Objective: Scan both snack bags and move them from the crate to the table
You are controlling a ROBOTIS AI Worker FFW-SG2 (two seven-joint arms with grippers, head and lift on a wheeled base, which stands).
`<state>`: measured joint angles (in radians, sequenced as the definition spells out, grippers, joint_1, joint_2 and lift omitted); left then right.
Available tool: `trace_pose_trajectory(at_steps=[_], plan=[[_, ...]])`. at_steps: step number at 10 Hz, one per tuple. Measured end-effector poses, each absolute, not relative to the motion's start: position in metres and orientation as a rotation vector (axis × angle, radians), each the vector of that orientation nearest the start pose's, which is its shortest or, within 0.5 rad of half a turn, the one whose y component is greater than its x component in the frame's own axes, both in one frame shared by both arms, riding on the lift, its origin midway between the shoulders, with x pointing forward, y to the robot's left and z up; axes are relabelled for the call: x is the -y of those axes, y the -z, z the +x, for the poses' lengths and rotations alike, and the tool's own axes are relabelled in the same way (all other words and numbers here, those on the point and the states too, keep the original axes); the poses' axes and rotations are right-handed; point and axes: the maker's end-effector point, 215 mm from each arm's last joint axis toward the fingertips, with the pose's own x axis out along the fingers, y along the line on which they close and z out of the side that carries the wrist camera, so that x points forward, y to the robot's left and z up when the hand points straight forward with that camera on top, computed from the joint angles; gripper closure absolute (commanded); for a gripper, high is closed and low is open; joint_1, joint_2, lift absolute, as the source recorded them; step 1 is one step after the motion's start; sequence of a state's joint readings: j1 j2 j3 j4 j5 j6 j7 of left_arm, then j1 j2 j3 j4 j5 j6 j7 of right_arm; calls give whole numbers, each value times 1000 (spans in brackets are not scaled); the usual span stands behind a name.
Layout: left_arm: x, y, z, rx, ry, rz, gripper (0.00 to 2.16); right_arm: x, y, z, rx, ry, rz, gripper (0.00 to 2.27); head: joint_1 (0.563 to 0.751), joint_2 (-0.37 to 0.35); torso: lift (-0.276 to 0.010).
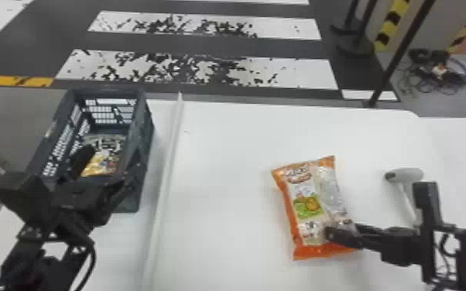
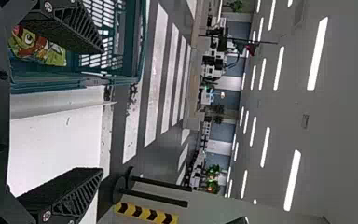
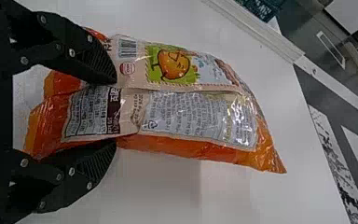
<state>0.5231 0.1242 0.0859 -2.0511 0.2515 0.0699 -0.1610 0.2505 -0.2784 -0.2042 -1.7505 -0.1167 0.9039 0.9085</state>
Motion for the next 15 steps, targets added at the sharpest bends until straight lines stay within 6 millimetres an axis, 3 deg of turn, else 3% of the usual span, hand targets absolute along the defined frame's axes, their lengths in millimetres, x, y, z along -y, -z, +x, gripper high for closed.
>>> trace_pose_trajectory(at_steps=[2, 4, 5, 8, 10, 12, 15], plan=[[-248, 357, 438, -98, 144, -110, 100, 258, 526, 365, -869, -643, 341, 2256, 695, -12, -88], [-248, 357, 438, -98, 143, -111, 100, 274, 496, 372, -784, -633, 420, 2256, 695, -33, -88], [-248, 357, 437, -99, 143, -112, 100, 291, 474, 379, -720, -605, 474, 2256, 695, -57, -88], [-247, 350, 438, -87, 146, -110, 100, 380, 416, 399, -533, -419, 554, 2256, 695, -170, -88], [-245, 349, 438, -89, 151, -111, 100, 447, 400, 407, -462, -244, 559, 2256, 695, -245, -88], [-244, 348, 438, -90, 153, -110, 100, 519, 412, 412, -455, -19, 528, 2256, 695, -343, -88], [-244, 346, 438, -88, 155, -105, 100, 617, 438, 413, -445, 266, 402, 2256, 695, -350, -88]])
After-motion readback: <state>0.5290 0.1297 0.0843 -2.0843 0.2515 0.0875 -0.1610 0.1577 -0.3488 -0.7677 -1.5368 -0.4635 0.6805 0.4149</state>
